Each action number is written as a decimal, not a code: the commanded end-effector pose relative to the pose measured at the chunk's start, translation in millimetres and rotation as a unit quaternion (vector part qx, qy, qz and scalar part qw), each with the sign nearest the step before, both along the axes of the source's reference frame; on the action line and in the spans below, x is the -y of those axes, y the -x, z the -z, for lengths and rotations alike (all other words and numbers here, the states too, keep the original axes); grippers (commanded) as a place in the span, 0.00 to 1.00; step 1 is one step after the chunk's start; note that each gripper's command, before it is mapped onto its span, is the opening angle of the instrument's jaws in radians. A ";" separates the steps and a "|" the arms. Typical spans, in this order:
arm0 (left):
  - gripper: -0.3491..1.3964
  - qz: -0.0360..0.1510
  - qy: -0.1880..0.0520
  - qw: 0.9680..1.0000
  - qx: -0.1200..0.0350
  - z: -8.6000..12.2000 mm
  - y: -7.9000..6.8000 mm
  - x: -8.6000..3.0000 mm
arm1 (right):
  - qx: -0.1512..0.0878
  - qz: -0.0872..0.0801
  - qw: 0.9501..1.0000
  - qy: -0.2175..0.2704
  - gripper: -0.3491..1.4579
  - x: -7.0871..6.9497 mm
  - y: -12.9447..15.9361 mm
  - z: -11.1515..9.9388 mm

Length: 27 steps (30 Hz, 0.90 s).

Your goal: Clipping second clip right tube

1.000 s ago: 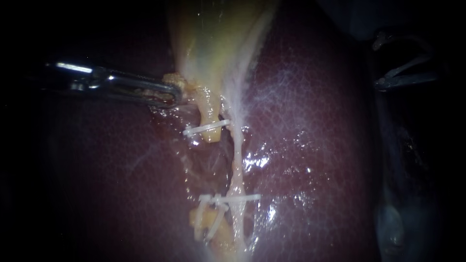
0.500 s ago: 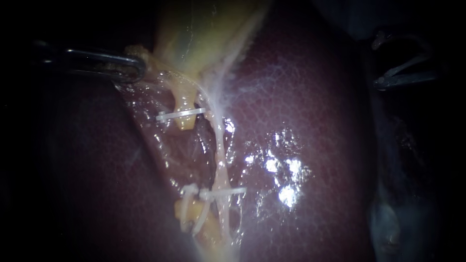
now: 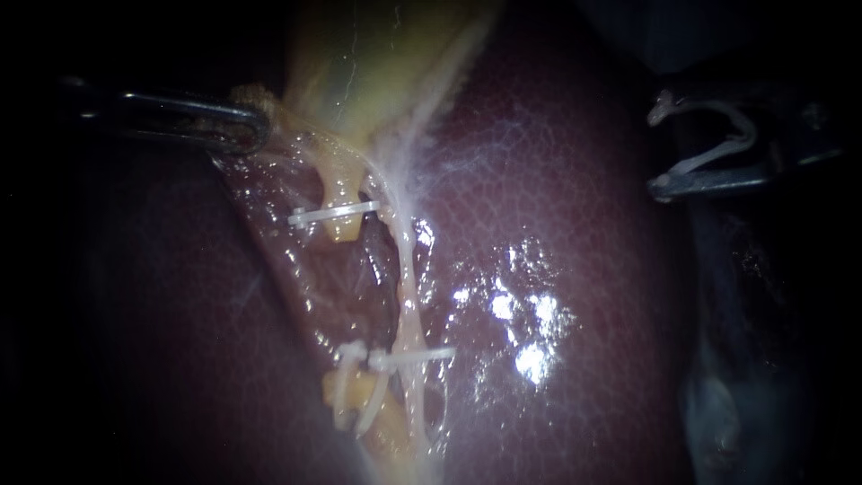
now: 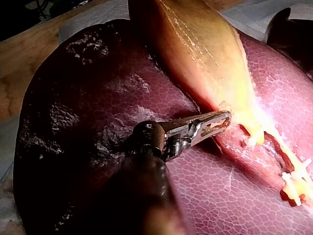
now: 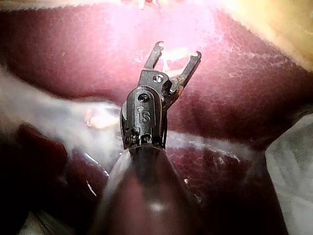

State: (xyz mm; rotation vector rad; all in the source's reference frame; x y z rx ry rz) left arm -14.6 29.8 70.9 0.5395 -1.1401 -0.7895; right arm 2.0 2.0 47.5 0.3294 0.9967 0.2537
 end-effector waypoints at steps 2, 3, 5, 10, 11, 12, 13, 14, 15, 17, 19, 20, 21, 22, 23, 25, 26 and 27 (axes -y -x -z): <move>0.00 0.000 0.000 1.000 0.000 0.0 0.0 0.1 | -0.002 -0.005 1.000 -0.017 0.47 0.8 -0.8 -0.3; 0.00 0.000 0.000 1.000 0.000 0.0 0.0 0.1 | -0.005 -0.009 1.000 -0.029 0.47 1.4 -1.4 -0.5; 0.00 0.001 0.000 1.000 -0.001 0.0 0.1 0.1 | -0.008 -0.012 0.999 -0.046 0.47 2.2 -2.2 -0.8; 0.00 0.001 0.000 1.000 -0.001 0.2 0.1 0.3 | -0.015 -0.017 0.997 -0.080 0.47 4.3 -4.4 -1.9; 0.00 0.001 0.000 1.000 -0.001 0.2 0.1 0.3 | -0.015 -0.019 0.996 -0.087 0.47 4.6 -4.8 -2.2; 0.00 0.001 0.000 1.000 -0.001 0.2 0.2 0.3 | -0.017 -0.018 0.996 -0.091 0.47 5.0 -5.1 -2.4; 0.00 0.001 0.000 1.000 -0.001 0.2 0.2 0.3 | -0.018 -0.017 0.995 -0.094 0.47 5.4 -5.5 -2.7; 0.00 0.001 0.000 1.000 -0.001 0.2 0.2 0.3 | -0.018 -0.018 0.995 -0.101 0.47 5.7 -5.8 -2.9; 0.00 0.002 0.000 1.000 -0.001 0.3 0.2 0.4 | -0.019 -0.018 0.994 -0.105 0.47 6.0 -6.1 -3.1; 0.00 0.002 0.001 1.000 -0.001 0.3 0.3 0.4 | -0.021 -0.018 0.993 -0.115 0.47 6.7 -6.9 -3.6; 0.00 0.002 0.001 1.000 -0.002 0.2 0.3 0.4 | -0.023 -0.018 0.991 -0.128 0.47 7.4 -7.7 -4.2; 0.00 0.002 0.001 1.000 -0.002 0.2 0.3 0.5 | -0.024 -0.018 0.991 -0.131 0.47 7.7 -8.0 -4.4; 0.00 0.002 0.001 1.000 -0.002 0.3 0.3 0.5 | -0.024 -0.017 0.990 -0.135 0.47 8.0 -8.4 -4.7; 0.00 0.002 0.001 1.000 -0.002 0.3 0.3 0.5 | -0.025 -0.017 0.989 -0.143 0.47 8.5 -8.8 -5.1; 0.00 0.002 0.001 1.000 -0.002 0.3 0.3 0.5 | -0.026 -0.017 0.988 -0.149 0.47 8.8 -9.1 -5.4; 0.00 0.002 0.001 1.000 -0.002 0.4 0.4 0.6 | -0.026 -0.017 0.986 -0.164 0.47 9.4 -9.8 -6.1; 0.00 0.002 0.001 1.000 -0.002 0.5 0.4 0.6 | -0.027 -0.016 0.985 -0.168 0.47 9.6 -10.1 -6.4; 0.00 0.003 0.001 1.000 -0.002 0.5 0.4 0.7 | -0.027 -0.016 0.984 -0.174 0.47 9.9 -10.4 -6.7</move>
